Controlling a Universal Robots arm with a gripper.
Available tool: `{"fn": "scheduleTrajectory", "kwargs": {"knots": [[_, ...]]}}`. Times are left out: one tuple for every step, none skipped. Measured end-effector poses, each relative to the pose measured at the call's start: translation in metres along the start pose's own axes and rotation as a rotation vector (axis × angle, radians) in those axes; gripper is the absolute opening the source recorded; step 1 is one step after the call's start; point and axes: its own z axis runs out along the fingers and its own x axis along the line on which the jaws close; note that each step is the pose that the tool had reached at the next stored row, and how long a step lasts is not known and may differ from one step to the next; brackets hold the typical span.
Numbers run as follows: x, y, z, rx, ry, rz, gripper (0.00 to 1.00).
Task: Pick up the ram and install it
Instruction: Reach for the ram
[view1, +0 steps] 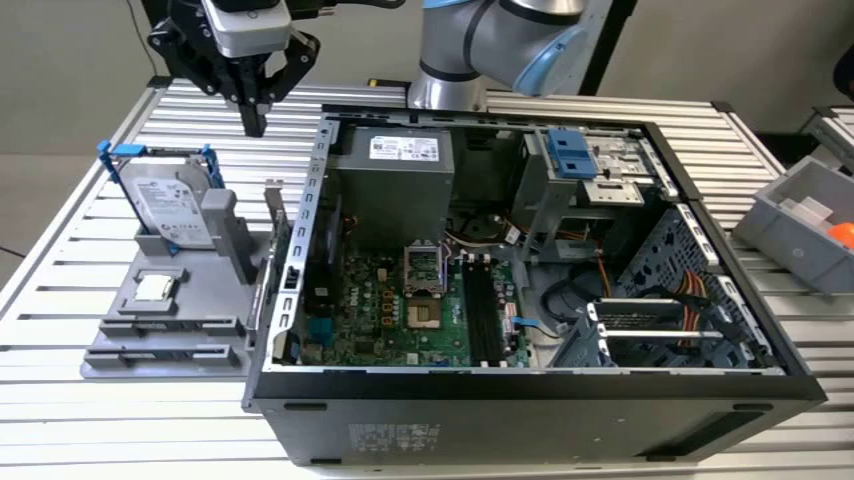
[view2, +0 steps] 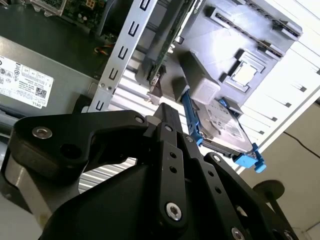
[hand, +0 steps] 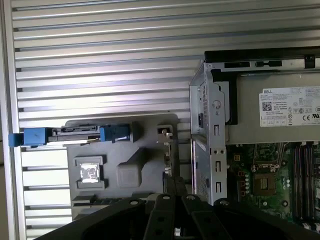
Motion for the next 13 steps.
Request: {"fn": "scheduleTrajectory", "kwargs": {"knots": [[0.0005, 0.0000, 0.0000, 0.0001, 0.0005, 0.000, 0.00], [0.0010, -0.0001, 0.0000, 0.0002, 0.0008, 0.000, 0.00], [0.0014, -0.0001, 0.0000, 0.0002, 0.0012, 0.000, 0.00], [0.0019, -0.0001, 0.0000, 0.0002, 0.0016, 0.000, 0.00], [0.0023, -0.0002, 0.0000, 0.0002, 0.0020, 0.000, 0.00], [0.0028, -0.0002, 0.0000, 0.0003, 0.0023, 0.000, 0.00], [0.0033, -0.0002, 0.0001, 0.0002, 0.0027, 0.000, 0.00], [0.0038, -0.0003, 0.0001, 0.0003, 0.0031, 0.000, 0.00], [0.0043, -0.0003, 0.0001, 0.0003, 0.0034, 0.000, 0.00], [0.0047, -0.0003, 0.0001, 0.0003, 0.0038, 0.000, 0.00], [0.0052, -0.0004, 0.0002, 0.0003, 0.0041, 0.000, 0.00], [0.0057, -0.0004, 0.0001, 0.0005, 0.0047, 0.000, 0.00], [0.0062, -0.0005, 0.0002, 0.0004, 0.0049, 0.000, 0.00]]}}
